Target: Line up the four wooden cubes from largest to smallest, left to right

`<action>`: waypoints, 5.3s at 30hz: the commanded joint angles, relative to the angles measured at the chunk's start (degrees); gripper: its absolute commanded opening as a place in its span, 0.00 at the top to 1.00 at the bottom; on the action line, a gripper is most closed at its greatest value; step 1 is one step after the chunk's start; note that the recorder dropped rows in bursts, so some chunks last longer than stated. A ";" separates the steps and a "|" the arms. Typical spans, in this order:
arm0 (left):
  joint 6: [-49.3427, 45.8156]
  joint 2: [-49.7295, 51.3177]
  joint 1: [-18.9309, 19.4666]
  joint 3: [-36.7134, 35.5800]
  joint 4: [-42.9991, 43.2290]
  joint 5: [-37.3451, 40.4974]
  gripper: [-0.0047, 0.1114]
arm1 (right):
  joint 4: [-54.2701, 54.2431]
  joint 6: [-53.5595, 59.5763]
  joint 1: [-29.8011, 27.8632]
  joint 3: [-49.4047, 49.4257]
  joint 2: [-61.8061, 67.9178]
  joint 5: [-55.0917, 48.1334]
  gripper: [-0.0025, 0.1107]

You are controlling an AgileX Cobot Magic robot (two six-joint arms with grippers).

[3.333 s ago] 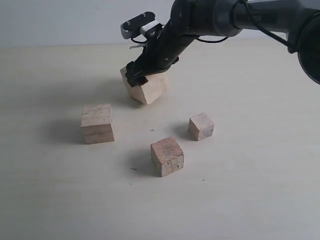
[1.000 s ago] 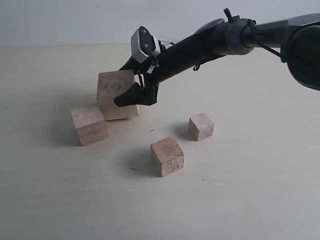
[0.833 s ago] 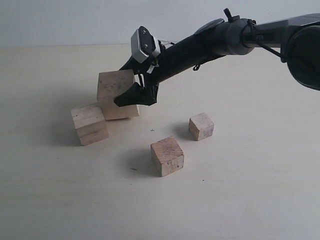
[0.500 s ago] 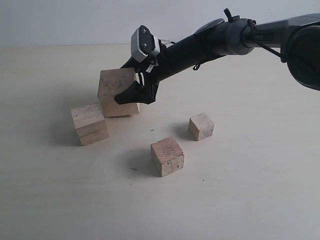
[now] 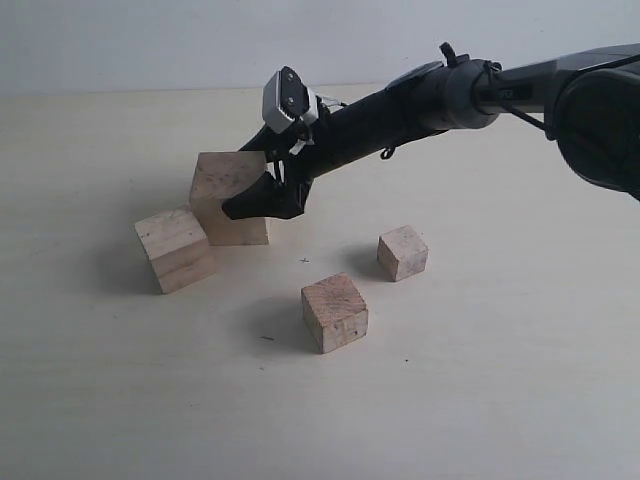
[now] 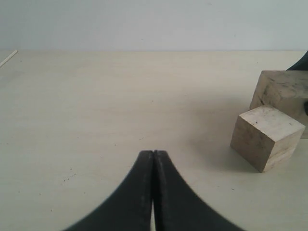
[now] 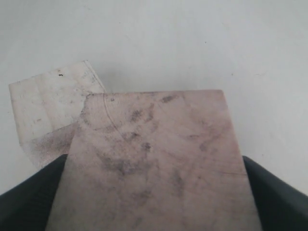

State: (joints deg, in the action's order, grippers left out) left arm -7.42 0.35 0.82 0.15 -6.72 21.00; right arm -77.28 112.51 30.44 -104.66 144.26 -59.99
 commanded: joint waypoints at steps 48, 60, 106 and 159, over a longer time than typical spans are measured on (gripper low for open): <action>0.39 -0.35 -0.31 -0.15 0.10 -0.60 0.96 | 21.94 -14.36 14.86 -0.41 -14.86 1.74 0.05; 0.39 -0.35 -0.31 -0.15 0.10 -0.60 0.96 | 28.84 -16.83 18.13 -0.41 -14.06 12.70 0.05; 0.39 -0.35 -0.31 -0.15 0.10 -0.60 0.96 | 23.56 -19.68 18.43 -0.31 -15.34 13.45 0.93; 0.39 -0.35 -0.31 -0.15 0.10 -0.60 0.96 | 38.86 -29.05 0.87 -0.31 -11.20 4.23 0.65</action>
State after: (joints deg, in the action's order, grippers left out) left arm -7.42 0.35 0.82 0.15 -6.72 21.00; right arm -37.49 82.96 31.54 -104.92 132.54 -55.15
